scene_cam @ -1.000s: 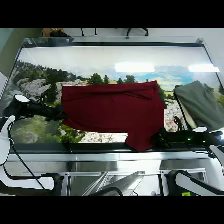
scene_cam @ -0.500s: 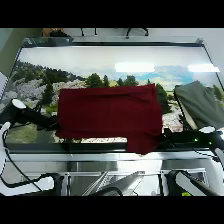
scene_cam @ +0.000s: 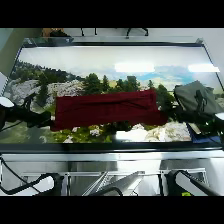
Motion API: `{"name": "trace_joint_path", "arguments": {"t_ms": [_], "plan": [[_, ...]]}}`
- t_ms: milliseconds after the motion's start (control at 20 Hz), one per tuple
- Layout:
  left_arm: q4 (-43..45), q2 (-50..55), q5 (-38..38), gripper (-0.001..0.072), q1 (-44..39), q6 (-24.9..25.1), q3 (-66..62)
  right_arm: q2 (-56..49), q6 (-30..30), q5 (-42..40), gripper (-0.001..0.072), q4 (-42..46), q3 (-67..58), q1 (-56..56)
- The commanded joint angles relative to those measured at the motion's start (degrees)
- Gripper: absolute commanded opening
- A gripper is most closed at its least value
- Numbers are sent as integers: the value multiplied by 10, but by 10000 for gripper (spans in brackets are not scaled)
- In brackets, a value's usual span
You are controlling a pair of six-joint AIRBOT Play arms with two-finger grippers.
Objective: Fold the shirts.
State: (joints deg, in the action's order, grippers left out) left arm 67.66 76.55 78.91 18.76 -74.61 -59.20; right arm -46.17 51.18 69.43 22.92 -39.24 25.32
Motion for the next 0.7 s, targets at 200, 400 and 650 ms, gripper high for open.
{"name": "trace_joint_path", "arguments": {"t_ms": [200, 400, 650], "plan": [[-2, 162, -8, 21, -51, -27, -204, -271, -120, -179, 19, -76, -188, -149], [-2, 257, -2, 21, -54, -30, -285, -380, -124, -186, 25, -76, -270, -159], [-2, 315, 49, 498, -54, -42, -384, -366, -87, -160, 548, 30, -330, -121]]}}
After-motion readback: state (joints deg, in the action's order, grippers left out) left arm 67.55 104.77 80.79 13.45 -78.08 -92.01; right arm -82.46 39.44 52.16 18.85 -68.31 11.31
